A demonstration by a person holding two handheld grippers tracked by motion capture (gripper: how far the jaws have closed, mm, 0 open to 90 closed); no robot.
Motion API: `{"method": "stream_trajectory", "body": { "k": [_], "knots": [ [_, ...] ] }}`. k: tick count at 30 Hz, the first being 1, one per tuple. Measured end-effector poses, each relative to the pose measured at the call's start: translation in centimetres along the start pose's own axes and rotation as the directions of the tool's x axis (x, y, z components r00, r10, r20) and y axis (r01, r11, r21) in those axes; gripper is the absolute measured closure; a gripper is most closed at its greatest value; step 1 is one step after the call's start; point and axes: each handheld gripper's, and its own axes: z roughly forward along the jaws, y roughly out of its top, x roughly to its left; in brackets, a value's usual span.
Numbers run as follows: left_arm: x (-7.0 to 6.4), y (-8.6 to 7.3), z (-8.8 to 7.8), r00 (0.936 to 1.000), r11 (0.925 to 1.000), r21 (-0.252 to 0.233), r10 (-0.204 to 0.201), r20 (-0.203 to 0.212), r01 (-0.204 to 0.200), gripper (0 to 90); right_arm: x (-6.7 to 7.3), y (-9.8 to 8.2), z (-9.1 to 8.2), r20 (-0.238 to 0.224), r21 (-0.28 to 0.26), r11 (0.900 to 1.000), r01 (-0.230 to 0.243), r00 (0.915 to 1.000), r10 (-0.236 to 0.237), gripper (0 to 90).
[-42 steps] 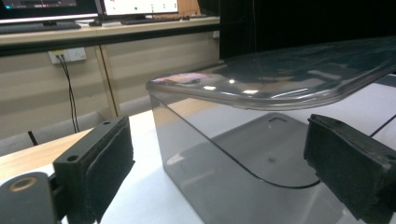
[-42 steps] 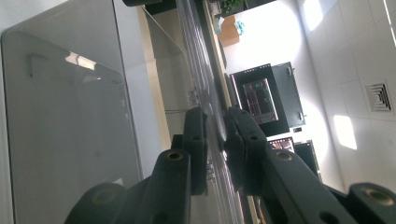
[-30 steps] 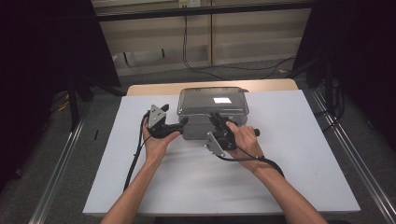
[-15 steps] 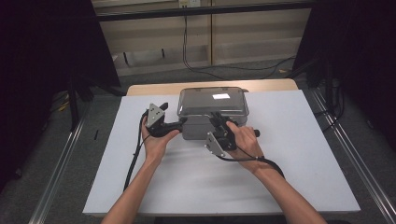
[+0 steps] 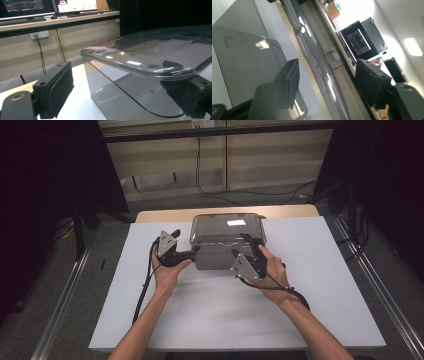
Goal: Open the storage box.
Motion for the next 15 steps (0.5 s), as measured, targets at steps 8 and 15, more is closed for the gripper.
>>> {"method": "stream_trajectory", "body": {
  "k": [8,15],
  "knots": [
    [0.0,0.3,0.0,1.0000,1.0000,-0.004,0.002,0.002,-0.002,11.9,-2.3,-2.4,-0.5,-0.045,0.007,0.972,-0.234,0.9711,0.235,25.2],
    [-0.1,0.4,0.0,0.9999,0.9999,0.007,0.013,0.004,-0.013,11.4,-3.7,-4.5,-0.2,-0.100,0.022,0.905,-0.424,0.9000,0.424,19.5]
  ]
}}
